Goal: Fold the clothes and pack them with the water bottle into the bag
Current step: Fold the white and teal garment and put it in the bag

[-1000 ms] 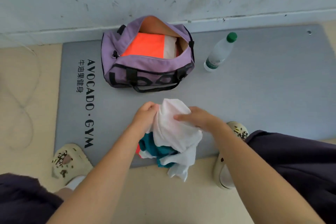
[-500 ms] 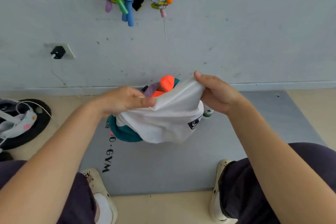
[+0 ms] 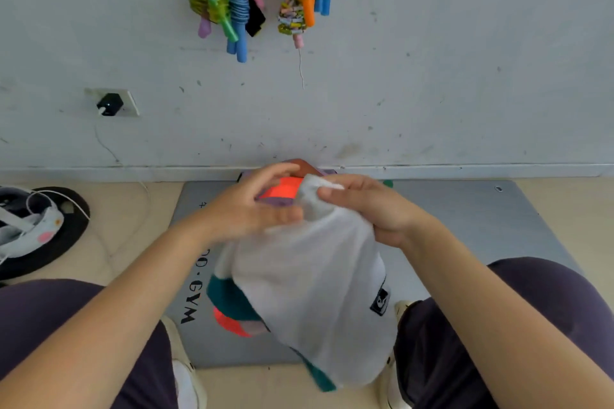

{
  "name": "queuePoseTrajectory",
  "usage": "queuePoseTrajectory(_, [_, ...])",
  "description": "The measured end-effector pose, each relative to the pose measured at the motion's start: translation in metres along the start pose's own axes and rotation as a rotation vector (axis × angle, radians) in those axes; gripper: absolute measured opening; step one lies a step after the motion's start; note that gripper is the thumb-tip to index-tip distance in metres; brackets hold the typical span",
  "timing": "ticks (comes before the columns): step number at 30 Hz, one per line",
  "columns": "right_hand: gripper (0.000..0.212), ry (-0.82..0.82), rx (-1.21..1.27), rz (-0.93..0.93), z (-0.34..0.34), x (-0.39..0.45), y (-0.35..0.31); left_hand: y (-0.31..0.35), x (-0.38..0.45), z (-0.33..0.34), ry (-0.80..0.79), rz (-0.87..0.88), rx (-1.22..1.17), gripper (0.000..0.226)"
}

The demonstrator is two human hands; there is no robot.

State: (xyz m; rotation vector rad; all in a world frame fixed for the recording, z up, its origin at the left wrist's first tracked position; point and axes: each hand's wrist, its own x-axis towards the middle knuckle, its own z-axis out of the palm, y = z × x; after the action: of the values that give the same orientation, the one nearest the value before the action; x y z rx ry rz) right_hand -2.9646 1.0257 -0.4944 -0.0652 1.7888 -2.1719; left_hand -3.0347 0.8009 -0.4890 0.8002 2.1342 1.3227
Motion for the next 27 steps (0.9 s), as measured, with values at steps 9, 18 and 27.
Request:
queuePoseTrajectory(9, [0.042,-0.038,-0.525,0.134,-0.005,-0.003,0.006,-0.007,0.007,0.007,-0.103,-0.101,-0.096,0.044])
queuePoseTrajectory(18, [0.027,-0.026,-0.558,0.270,-0.025,-0.018,-0.005,-0.024,0.018,-0.017,0.582,-0.157,-0.435,0.032])
queuePoseTrajectory(27, [0.025,0.002,0.101,0.084,0.015,0.002,0.017,-0.009,0.003,0.034,-0.035,-0.016,-0.126,0.069])
